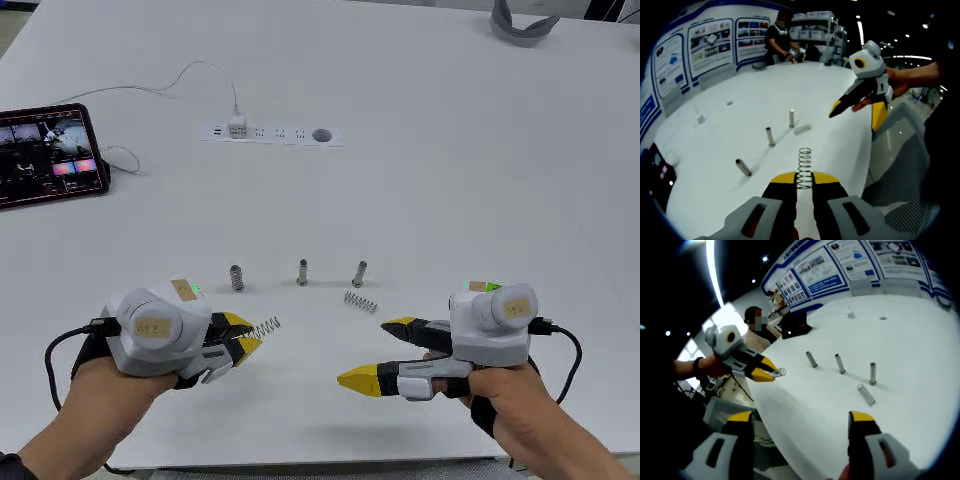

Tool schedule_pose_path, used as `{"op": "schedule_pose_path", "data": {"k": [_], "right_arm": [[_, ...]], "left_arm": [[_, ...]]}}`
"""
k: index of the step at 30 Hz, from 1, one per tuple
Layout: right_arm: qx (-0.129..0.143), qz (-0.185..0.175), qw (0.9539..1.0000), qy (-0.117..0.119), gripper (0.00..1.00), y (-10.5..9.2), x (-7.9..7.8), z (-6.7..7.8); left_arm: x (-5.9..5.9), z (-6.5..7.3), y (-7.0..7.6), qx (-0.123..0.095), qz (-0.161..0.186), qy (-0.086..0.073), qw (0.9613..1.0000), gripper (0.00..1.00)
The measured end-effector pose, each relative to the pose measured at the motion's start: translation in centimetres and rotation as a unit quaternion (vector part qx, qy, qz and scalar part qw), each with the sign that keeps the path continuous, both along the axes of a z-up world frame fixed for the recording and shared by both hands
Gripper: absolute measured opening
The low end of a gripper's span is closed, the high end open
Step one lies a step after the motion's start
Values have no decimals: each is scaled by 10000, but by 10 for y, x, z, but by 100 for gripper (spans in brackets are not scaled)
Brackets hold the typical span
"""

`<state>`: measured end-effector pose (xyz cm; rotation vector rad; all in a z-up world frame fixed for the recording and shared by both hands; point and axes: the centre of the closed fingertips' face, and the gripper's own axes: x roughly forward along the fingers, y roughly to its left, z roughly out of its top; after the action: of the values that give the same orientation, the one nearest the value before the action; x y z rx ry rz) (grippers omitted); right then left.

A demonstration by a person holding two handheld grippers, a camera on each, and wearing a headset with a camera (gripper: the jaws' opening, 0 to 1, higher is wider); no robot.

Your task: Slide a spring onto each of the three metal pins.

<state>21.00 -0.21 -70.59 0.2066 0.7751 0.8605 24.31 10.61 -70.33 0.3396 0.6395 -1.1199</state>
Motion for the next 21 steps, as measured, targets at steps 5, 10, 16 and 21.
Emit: {"op": "schedule_pose_path", "data": {"k": [5,10,16,21], "right_arm": [[176,22,9998,45,75,5,2,5],[384,-25,9992,73,73,11,7,11],[567,-47,9984,34,70,19,12,16],[650,33,9979,43,68,28,15,20]], "left_arm": [[-1,7,-5,-10,-117,-91,9999,10],[-3,13,-10,-29,-206,-144,9997,10],[-4,15,-15,-33,-288,-154,9995,10],[-7,18,-24,-59,-399,-179,9990,10]]}}
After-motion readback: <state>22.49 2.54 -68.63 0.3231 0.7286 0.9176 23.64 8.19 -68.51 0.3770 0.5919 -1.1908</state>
